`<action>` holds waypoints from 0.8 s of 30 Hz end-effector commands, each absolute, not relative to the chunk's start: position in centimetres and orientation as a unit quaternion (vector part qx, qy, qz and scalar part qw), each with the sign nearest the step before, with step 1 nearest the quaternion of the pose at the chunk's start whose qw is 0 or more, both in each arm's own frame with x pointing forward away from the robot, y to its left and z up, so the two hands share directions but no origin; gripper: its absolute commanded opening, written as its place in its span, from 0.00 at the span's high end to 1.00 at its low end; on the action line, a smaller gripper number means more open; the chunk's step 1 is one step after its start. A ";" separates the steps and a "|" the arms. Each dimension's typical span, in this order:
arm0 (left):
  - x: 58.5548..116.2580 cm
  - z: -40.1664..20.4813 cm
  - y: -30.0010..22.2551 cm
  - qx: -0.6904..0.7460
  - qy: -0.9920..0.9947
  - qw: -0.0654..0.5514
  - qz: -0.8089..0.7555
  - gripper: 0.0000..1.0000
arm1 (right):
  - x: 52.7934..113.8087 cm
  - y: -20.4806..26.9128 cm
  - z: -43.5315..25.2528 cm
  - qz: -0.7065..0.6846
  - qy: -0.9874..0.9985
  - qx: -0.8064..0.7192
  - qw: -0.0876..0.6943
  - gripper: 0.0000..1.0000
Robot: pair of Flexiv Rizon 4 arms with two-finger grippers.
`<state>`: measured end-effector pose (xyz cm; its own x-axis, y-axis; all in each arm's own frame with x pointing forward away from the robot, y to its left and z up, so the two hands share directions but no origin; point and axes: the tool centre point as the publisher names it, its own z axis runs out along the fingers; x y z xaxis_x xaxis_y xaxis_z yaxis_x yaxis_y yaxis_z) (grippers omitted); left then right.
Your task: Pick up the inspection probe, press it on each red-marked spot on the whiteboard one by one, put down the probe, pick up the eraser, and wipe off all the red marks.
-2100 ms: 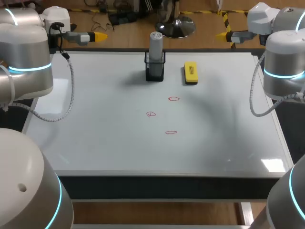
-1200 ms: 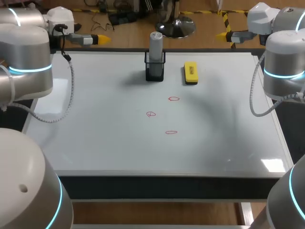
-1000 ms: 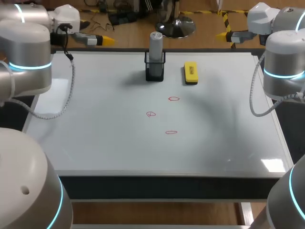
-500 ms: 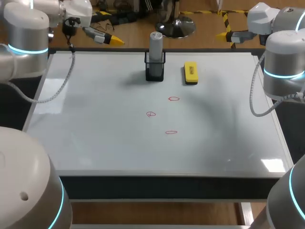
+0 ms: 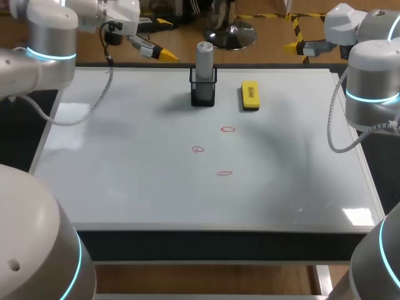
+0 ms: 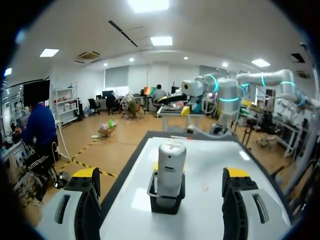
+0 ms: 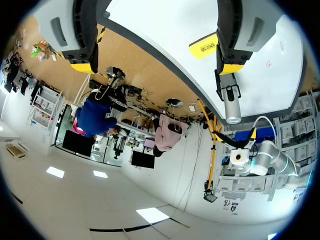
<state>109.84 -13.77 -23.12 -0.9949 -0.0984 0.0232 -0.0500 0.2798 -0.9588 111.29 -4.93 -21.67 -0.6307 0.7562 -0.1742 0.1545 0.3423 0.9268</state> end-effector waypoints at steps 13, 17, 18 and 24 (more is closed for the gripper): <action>109.2 -25.8 -18.5 -0.032 0.787 0.001 -0.616 0.00 | 111.3 -5.0 -21.7 0.489 0.760 0.300 0.307 0.00; 108.8 -26.3 -19.5 -0.041 0.786 0.006 -0.617 0.00 | 111.3 -5.0 -21.7 0.489 0.760 0.300 0.307 0.00; 108.7 -26.4 -19.8 -0.041 0.786 0.007 -0.617 0.00 | 111.3 -5.0 -21.7 0.489 0.760 0.300 0.307 0.00; 108.1 -26.8 -21.1 -0.039 0.780 0.005 -0.624 0.00 | 111.3 -5.0 -21.7 0.489 0.760 0.300 0.307 0.00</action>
